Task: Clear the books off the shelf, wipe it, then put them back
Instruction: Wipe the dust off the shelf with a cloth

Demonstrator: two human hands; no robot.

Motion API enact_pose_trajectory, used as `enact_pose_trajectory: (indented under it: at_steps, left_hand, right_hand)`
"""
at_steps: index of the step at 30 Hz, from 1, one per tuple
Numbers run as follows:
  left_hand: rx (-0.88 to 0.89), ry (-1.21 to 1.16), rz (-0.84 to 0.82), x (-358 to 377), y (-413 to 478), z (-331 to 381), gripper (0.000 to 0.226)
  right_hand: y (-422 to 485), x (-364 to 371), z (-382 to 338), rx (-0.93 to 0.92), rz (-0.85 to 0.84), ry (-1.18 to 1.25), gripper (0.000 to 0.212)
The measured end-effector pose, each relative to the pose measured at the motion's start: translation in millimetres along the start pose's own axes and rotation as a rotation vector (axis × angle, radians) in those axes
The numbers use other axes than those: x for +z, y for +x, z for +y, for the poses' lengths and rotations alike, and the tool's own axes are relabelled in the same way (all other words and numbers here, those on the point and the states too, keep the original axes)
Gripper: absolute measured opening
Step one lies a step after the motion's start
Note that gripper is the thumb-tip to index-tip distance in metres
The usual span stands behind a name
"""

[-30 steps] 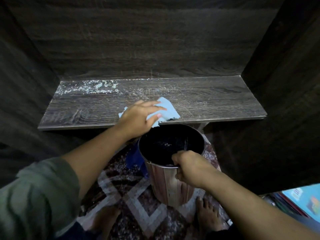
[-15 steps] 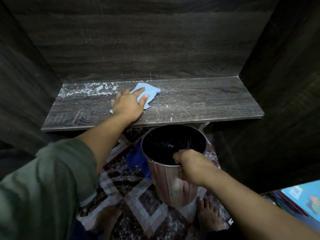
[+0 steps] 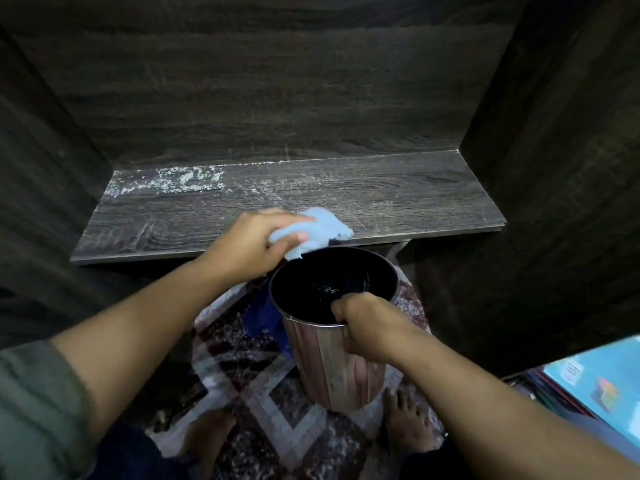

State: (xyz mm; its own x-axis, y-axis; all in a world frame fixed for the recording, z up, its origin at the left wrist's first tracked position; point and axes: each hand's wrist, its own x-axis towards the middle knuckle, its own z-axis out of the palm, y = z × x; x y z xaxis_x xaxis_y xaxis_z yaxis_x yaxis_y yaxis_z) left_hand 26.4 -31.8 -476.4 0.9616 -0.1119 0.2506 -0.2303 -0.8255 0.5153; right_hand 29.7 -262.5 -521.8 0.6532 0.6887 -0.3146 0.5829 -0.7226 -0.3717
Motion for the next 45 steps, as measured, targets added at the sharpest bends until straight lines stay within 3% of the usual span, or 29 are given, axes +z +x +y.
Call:
enact_pose_trajectory:
  at_steps: [4, 5, 8, 9, 12, 13, 16, 21, 27, 30, 33, 35, 40, 42, 45]
  left_hand:
    - [-0.146, 0.046, 0.255, -5.8, 4.0, 2.5, 0.036]
    - [-0.169, 0.070, 0.220, -4.9, 4.9, 2.9, 0.036]
    - [-0.162, 0.151, -0.125, 2.4, 5.0, 4.9, 0.037]
    - [-0.143, 0.147, -0.145, 4.6, 3.9, 6.7, 0.037]
    - [-0.157, 0.106, 0.086, 2.3, 3.8, 15.2, 0.038]
    - [-0.152, 0.119, 0.087, 2.7, 4.1, 16.4, 0.037]
    - [-0.123, 0.188, -0.123, 8.5, 8.8, 12.9, 0.035]
    - [-0.235, 0.130, 0.120, 11.9, 43.8, -2.1, 0.037]
    - [-0.290, 0.373, -0.168, 34.7, 63.2, -19.3, 0.053]
    - [-0.113, 0.362, -0.151, 43.4, 50.9, -4.6, 0.045]
    - [0.123, 0.191, -0.207, 32.8, 30.9, 11.4, 0.041]
    - [0.167, 0.100, -0.190, 24.7, 14.4, 12.2, 0.038]
    - [-0.145, 0.171, 0.116, 20.2, -16.6, -2.6, 0.048]
    - [-0.198, 0.226, 0.077, 19.5, -22.6, -8.8, 0.051]
    - [-0.139, 0.246, -0.045, 12.3, -25.8, -12.3, 0.048]
  right_hand:
    - [0.4, -2.9, -3.0, -0.015, 0.009, -0.028, 0.026]
    - [-0.2, -3.8, -3.6, -0.024, 0.015, -0.038, 0.024]
    - [-1.9, -5.8, -5.3, -0.057, 0.051, -0.064, 0.024]
    - [-1.8, -6.2, -5.6, -0.064, 0.060, -0.067, 0.023]
    - [-2.0, -8.2, -6.8, -0.060, 0.062, -0.065, 0.023]
    - [-2.4, -8.9, -6.9, -0.056, 0.058, -0.066, 0.023]
    - [-4.0, -10.2, -5.7, -0.048, 0.051, -0.072, 0.023]
    - [-6.9, -11.2, 1.8, -0.027, 0.052, -0.061, 0.025]
    - [-5.4, -9.1, 9.9, -0.002, 0.053, -0.027, 0.024]
    - [-6.3, -12.2, 9.7, -0.004, 0.045, -0.016, 0.023]
    - [-9.0, -14.0, 8.4, -0.011, 0.037, -0.014, 0.021]
    - [-9.9, -13.0, 7.1, -0.018, 0.036, -0.021, 0.021]
    - [-6.4, -14.1, -2.6, -0.062, 0.053, -0.057, 0.021]
    - [-4.7, -16.0, -9.4, -0.067, 0.049, -0.072, 0.022]
    - [-1.1, -18.8, -19.0, -0.064, 0.047, -0.090, 0.023]
